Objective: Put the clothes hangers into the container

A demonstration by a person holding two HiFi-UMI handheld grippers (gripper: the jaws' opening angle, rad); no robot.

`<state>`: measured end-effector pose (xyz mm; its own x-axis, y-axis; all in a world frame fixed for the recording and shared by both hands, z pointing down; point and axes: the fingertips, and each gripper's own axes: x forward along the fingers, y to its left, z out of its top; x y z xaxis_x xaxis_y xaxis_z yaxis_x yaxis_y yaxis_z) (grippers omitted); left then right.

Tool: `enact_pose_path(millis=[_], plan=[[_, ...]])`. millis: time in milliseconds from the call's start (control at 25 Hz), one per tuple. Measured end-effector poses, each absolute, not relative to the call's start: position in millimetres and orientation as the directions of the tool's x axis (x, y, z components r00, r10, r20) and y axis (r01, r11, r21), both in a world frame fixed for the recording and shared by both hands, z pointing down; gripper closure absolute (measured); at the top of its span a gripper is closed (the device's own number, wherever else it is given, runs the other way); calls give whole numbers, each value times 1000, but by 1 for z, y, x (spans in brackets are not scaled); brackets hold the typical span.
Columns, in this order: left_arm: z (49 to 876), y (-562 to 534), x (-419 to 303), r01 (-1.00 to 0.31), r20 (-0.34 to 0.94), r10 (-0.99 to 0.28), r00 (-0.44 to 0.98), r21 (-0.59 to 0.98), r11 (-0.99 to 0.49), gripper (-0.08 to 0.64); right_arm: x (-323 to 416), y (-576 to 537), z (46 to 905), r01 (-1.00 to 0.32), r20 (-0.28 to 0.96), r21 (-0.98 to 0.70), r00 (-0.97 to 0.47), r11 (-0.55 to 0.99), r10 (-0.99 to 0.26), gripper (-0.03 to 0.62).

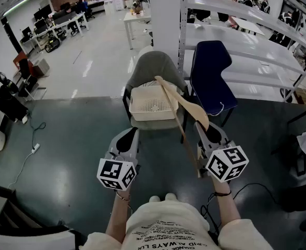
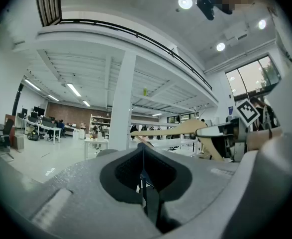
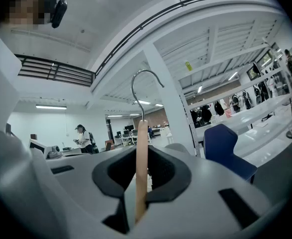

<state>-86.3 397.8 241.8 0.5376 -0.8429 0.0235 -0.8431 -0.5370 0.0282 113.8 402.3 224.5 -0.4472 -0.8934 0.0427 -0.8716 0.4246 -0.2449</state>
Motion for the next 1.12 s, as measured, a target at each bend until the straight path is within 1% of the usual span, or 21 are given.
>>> enact_pose_path(millis=[280, 720, 1120], plan=[[244, 395, -80, -851, 27, -851, 525, 34, -524, 534, 122, 398, 227, -868, 48, -245, -455, 431, -889, 538], [251, 396, -65, -874, 28, -874, 485, 32, -484, 534, 150, 387, 242, -853, 45, -300, -460, 427, -887, 538], [263, 374, -73, -897, 71, -894, 442, 45, -439, 534, 151, 355, 261, -840, 88, -332, -481, 430, -872, 538]])
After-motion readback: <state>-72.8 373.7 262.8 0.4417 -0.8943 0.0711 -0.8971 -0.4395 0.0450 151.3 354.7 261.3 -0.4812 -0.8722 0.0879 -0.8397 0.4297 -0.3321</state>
